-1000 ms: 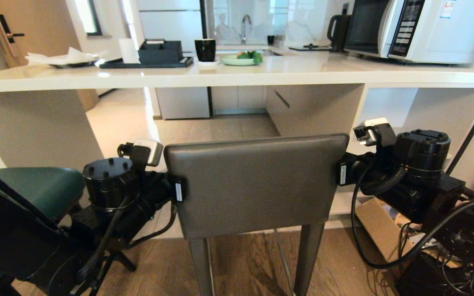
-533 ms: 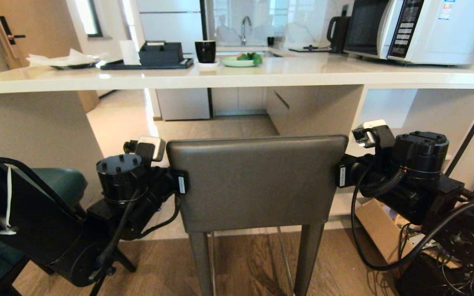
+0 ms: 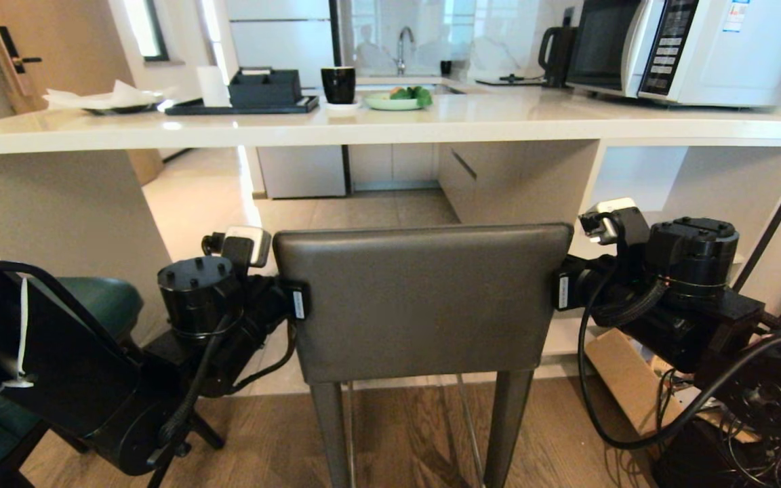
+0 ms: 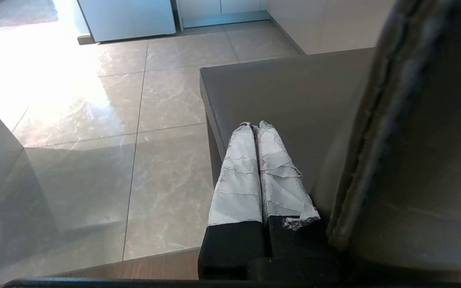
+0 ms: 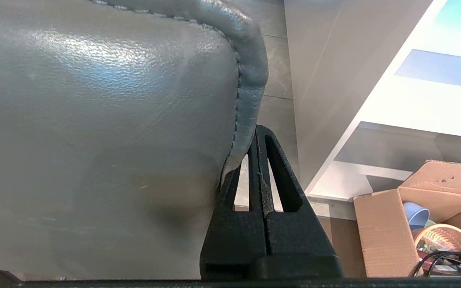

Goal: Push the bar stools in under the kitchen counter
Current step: Push the gray chair back under the dining table

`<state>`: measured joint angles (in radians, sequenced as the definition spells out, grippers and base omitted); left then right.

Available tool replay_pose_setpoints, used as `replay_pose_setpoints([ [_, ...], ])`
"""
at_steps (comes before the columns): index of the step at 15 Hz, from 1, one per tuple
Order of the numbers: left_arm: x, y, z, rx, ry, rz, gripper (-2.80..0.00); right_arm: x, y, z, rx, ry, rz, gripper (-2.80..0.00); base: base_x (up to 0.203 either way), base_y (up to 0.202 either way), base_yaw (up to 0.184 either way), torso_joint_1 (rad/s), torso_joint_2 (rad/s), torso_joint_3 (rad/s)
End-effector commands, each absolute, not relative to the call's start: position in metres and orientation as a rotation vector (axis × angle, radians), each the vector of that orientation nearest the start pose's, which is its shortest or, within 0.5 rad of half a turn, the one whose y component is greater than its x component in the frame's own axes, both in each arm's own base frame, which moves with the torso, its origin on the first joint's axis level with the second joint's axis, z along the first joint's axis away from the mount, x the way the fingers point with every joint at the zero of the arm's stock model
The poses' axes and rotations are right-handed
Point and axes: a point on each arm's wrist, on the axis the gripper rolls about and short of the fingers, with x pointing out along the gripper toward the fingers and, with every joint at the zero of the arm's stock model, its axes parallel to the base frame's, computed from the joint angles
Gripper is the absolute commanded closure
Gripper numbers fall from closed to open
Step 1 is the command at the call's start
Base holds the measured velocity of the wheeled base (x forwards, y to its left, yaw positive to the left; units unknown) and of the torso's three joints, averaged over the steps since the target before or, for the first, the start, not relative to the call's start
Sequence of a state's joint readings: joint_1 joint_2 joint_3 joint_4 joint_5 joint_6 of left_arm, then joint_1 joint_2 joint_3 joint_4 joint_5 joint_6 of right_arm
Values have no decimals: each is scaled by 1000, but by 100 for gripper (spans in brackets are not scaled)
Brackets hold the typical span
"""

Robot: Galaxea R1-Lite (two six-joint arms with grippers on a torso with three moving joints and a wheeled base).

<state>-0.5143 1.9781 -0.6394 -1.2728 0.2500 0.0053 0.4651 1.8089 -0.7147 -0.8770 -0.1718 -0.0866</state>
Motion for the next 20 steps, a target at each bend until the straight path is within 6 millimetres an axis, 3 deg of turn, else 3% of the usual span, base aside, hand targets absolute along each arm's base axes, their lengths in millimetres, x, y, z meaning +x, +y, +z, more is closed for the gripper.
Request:
replay_pose_setpoints([
  [1,296,-159,116,33,54,-261,0,282,145,150,-156,189,324,0,0,0,0,0,0,0],
  [5,295,-158,117,49,49,-260,0,282,145,149,-156,190,324,0,58,0,-1,-2,0,1],
  [20,295,-159,118,53,47,-261,0,282,145,150,-156,187,324,0,188,0,1,3,2,2],
])
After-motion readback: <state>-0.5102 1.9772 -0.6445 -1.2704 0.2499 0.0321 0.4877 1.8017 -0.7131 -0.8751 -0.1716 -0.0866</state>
